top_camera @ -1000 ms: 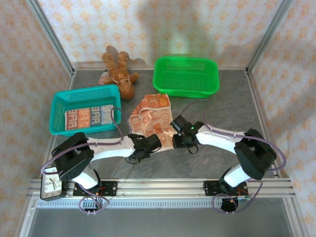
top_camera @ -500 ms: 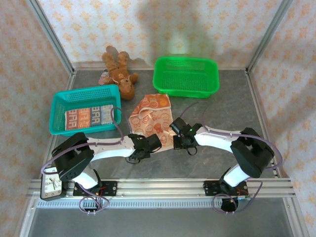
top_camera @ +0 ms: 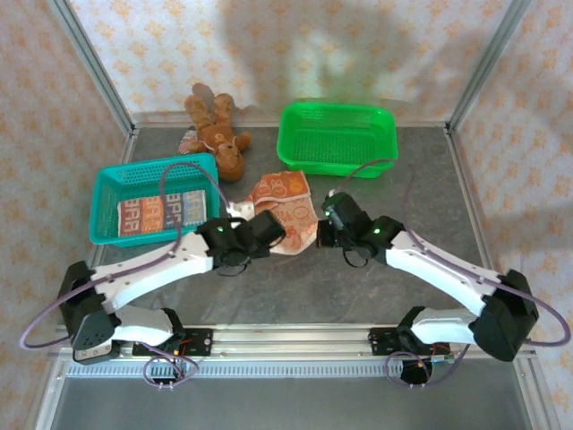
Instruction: Fold and stack the towels
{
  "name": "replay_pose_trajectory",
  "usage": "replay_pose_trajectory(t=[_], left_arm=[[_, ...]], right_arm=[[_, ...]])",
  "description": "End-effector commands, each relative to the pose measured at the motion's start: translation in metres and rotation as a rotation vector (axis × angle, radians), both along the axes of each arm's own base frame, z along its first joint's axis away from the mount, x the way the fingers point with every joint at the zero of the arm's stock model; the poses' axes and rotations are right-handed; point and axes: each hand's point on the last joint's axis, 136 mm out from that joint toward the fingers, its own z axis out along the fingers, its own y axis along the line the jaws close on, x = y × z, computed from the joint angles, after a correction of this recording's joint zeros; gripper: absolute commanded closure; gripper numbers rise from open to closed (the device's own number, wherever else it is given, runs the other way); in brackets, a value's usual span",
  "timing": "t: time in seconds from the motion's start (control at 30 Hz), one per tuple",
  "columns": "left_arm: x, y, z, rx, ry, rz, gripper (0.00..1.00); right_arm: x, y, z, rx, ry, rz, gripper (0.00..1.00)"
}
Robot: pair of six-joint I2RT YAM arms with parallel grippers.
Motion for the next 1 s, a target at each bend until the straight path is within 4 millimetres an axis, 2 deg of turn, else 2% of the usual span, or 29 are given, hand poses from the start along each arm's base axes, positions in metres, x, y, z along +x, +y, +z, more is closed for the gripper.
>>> replay_pose_trajectory(t=[0.0,0.13,0.23,0.33,0.4,0.5,0.63,0.8,0.97], left_arm=[[0.011,0.029,0.061,0.094,-0.131,-0.007,1.0],[0.034,0.033,0.132,0.052,-0.268,-0.019,1.0],[0.054,0.033,0.171,0.025,-0.323,-0.027,1.0],[0.072,0.034,0.205,0.038,-0.366,-0.032,1.0],[0.083,0.035,0.22,0.047,-0.388,-0.027,1.0],[0.101,0.033,0.241,0.048,-0.414,-0.048,1.0],[0.118,0.027,0.255,0.048,-0.431,-0.051,1.0],[0.126,0.024,0.259,0.033,-0.44,-0.044,1.0],[0.122,0.024,0.271,-0.007,-0.468,-0.043,1.0]], right_arm=[[0.011,-0.011,0.066,0.034,-0.148,-0.048,1.0],[0.028,-0.011,0.142,0.075,-0.321,-0.072,1.0],[0.04,-0.014,0.197,0.097,-0.444,-0.1,1.0],[0.057,-0.017,0.231,0.096,-0.532,-0.145,1.0],[0.065,-0.019,0.251,0.108,-0.584,-0.162,1.0],[0.079,-0.024,0.269,0.116,-0.63,-0.192,1.0],[0.096,-0.032,0.282,0.109,-0.655,-0.225,1.0],[0.103,-0.034,0.294,0.095,-0.681,-0.226,1.0],[0.105,-0.039,0.309,0.089,-0.713,-0.234,1.0]])
